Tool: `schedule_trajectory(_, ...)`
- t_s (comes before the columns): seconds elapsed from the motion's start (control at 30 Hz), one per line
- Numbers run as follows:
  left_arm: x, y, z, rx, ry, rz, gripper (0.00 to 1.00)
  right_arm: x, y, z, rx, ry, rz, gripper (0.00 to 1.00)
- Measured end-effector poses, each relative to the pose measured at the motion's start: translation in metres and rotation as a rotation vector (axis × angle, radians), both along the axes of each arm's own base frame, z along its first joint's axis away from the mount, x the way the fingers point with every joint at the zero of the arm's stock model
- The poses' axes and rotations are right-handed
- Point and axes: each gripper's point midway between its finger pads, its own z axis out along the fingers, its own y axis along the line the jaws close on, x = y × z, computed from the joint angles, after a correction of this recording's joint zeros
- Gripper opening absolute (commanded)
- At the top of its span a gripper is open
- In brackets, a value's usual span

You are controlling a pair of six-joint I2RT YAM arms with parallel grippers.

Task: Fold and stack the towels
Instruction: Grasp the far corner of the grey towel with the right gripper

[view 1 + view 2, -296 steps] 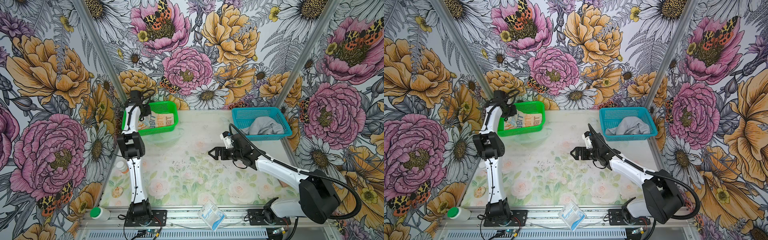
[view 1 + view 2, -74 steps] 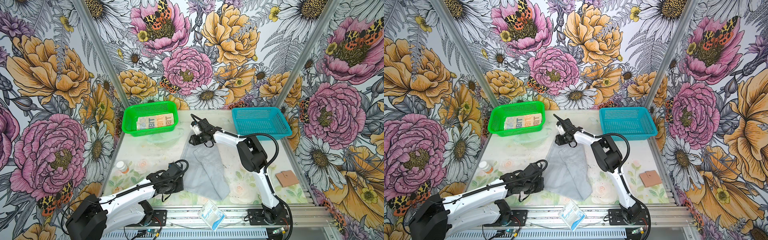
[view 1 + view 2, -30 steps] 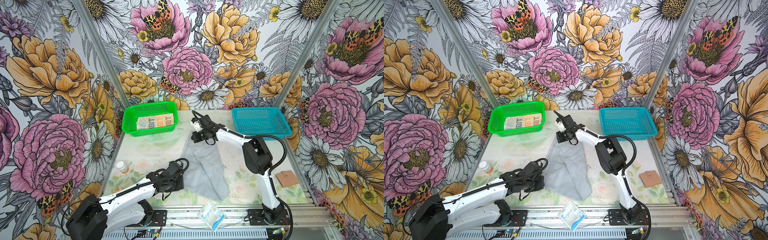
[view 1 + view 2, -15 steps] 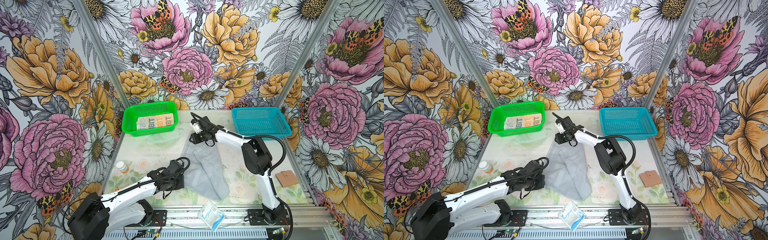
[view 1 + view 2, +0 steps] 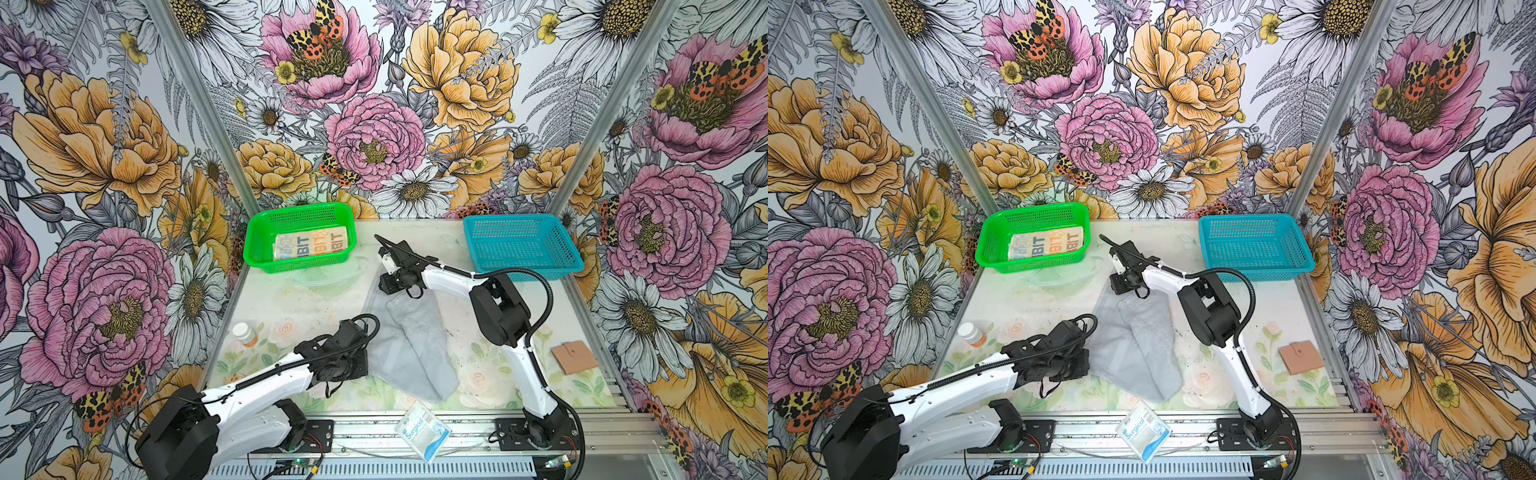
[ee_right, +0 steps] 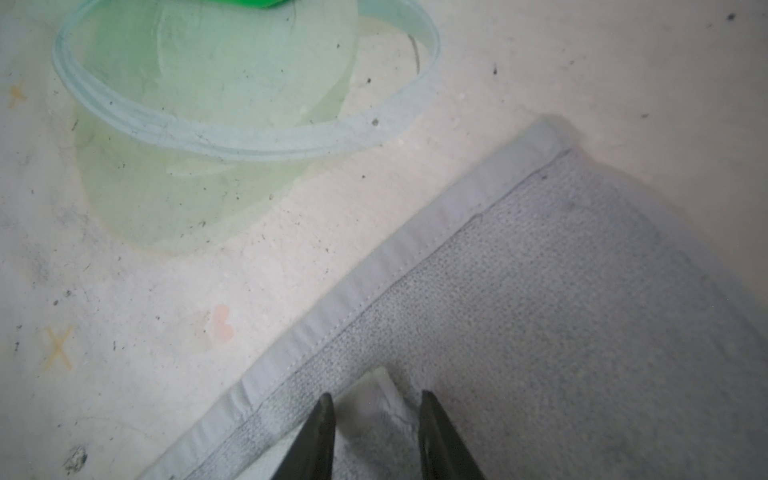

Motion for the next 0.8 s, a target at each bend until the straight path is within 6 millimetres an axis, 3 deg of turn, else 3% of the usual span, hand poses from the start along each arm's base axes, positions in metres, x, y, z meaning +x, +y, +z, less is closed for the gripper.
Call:
schedule_trajectory(0.07,0.000,0.000,0.000,0.000,0.000,0.000,0.00,0.000,0.002,0.000,-0.001,-0.003,0.001,0.32)
schedule_trajectory(0.3,0.000,0.000,0.000,-0.001,-0.001,0.000,0.00,0.003,0.002,0.000,-0.012,-0.015,-0.009,0.06)
schedule_trajectory(0.5,0.003,-0.002,-0.001,-0.005,-0.005,0.004,0.00,0.005,0.001,0.001,-0.022,-0.026,-0.016,0.00)
schedule_trajectory(0.8,0.021,-0.011,-0.010,0.023,0.000,-0.010,0.00,0.019,-0.003,0.012,-0.030,-0.069,-0.032,0.00)
